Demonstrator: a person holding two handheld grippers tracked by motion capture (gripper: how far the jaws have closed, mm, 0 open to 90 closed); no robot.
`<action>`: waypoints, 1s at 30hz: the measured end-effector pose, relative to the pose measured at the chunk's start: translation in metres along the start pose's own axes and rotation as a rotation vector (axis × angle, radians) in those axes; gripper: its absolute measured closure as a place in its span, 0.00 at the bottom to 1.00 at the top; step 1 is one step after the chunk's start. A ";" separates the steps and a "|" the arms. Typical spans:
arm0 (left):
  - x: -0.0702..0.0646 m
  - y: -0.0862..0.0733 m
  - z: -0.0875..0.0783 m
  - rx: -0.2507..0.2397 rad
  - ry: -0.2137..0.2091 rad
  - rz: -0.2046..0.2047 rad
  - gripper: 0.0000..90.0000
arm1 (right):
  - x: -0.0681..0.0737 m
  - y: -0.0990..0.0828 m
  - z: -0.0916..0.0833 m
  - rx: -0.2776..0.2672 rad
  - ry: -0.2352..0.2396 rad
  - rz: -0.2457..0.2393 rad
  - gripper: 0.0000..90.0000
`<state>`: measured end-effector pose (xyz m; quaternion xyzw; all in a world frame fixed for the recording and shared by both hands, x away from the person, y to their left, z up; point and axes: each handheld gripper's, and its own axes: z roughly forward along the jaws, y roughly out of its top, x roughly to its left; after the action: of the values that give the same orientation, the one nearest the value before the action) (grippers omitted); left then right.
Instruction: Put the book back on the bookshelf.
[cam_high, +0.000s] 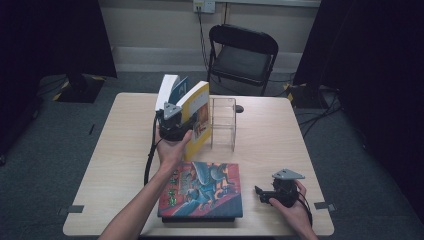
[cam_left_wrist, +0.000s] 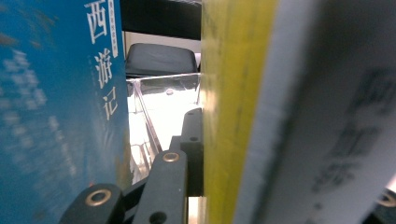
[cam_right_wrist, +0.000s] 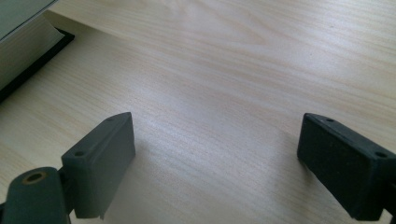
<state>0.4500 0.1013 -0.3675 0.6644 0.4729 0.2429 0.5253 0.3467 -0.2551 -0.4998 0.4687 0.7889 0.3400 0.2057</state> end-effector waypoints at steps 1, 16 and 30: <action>-0.001 -0.001 0.004 0.003 0.010 0.001 0.84 | 0.000 0.000 0.000 0.000 0.000 0.000 0.12; -0.004 -0.020 0.028 0.005 0.044 0.037 0.84 | 0.000 0.000 0.000 0.000 0.001 -0.001 0.12; -0.002 -0.031 0.021 0.028 0.015 0.072 0.83 | 0.000 0.000 0.000 0.000 0.002 -0.002 0.12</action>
<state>0.4549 0.0899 -0.4031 0.6864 0.4559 0.2600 0.5034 0.3466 -0.2549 -0.4998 0.4674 0.7896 0.3402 0.2055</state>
